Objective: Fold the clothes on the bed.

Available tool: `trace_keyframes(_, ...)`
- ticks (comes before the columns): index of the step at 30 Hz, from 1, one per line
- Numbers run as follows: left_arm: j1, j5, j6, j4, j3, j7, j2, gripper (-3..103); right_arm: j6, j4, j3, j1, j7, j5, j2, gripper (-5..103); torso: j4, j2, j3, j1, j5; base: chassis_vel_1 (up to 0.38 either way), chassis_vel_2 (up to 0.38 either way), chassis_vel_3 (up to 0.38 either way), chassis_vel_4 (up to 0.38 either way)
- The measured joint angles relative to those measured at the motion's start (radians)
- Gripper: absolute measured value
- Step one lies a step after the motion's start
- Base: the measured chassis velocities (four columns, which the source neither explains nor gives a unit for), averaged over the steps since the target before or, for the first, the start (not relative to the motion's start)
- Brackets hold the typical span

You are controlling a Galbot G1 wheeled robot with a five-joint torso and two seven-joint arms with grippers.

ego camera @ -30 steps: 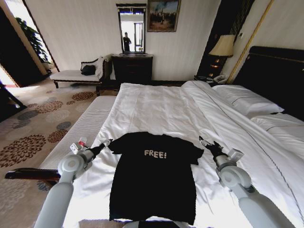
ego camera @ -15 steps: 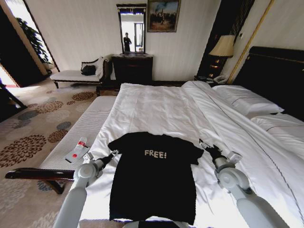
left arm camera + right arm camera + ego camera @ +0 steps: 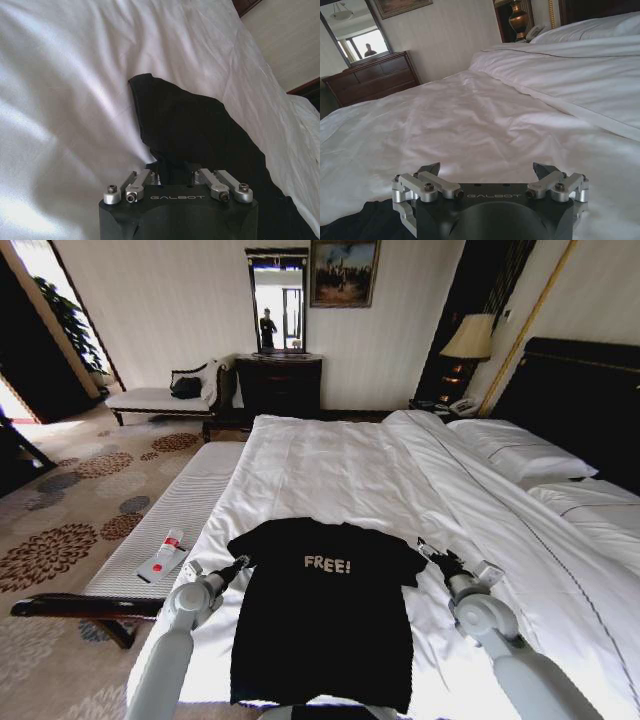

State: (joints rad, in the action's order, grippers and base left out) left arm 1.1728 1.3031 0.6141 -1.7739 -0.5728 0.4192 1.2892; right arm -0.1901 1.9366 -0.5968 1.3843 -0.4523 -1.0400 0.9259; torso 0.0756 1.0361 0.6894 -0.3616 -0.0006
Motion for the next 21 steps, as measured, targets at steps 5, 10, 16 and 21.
trace_keyframes(5,0.010,-0.005,-0.001,-0.015,-0.003,0.000,0.000,11,0.000,-0.002,0.003,0.001,-0.001,0.000,0.001,100,0.0000,0.000,0.000,0.000,0.0000,0.000,0.000,0.000,0.000)
trace_keyframes(10,0.023,-0.018,-0.001,-0.034,-0.004,0.000,0.005,1,0.000,-0.004,0.003,0.002,-0.001,0.001,0.001,100,0.0000,0.000,0.000,0.000,0.0000,0.000,0.000,0.000,0.000)
trace_keyframes(16,0.044,-0.035,-0.001,-0.049,-0.009,0.004,0.007,1,0.001,-0.006,0.003,0.004,-0.002,0.002,0.000,100,0.0001,0.000,0.000,0.000,0.0000,0.000,0.000,0.000,0.000)
trace_keyframes(21,0.054,-0.072,-0.005,-0.057,-0.010,0.004,-0.003,1,0.002,-0.008,0.004,0.004,-0.002,0.003,0.000,100,0.0000,0.000,0.000,0.000,-0.0001,0.000,0.000,0.000,0.000)
